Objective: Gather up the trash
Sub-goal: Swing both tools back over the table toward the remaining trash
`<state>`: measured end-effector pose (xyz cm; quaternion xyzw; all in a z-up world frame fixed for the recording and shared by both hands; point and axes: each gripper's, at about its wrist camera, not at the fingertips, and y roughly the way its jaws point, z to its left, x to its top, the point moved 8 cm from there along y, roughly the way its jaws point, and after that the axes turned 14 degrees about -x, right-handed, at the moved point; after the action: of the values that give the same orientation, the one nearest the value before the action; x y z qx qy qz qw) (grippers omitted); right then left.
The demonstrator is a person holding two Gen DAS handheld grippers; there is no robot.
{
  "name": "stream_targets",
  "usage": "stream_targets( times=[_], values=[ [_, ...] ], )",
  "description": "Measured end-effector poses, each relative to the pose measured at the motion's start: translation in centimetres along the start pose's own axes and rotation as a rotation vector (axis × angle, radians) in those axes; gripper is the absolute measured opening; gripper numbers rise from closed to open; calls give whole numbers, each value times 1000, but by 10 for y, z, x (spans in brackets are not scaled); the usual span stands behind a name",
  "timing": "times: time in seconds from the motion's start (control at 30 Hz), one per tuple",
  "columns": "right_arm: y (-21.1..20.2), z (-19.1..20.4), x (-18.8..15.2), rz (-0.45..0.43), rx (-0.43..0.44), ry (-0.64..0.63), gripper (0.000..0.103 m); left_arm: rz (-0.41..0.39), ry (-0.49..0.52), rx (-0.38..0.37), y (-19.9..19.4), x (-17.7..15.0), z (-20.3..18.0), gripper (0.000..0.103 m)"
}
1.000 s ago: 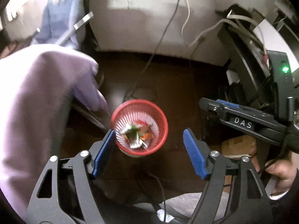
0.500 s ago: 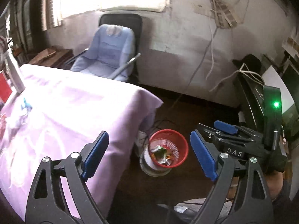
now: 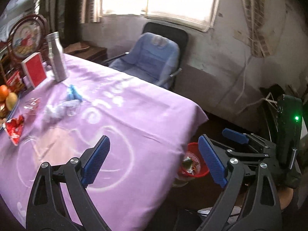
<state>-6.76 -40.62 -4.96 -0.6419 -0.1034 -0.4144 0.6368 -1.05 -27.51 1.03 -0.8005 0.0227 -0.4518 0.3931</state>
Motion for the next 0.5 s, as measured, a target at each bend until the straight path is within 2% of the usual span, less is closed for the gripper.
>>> stream_targets(
  times=[0.27,0.5],
  values=[
    [4,71,25,-6,67,-84,82,-84,-113,84,-46,8,72,93],
    [15,126,34,9,119,-151,83,-108,-221,129,-62,8,126,93]
  ],
)
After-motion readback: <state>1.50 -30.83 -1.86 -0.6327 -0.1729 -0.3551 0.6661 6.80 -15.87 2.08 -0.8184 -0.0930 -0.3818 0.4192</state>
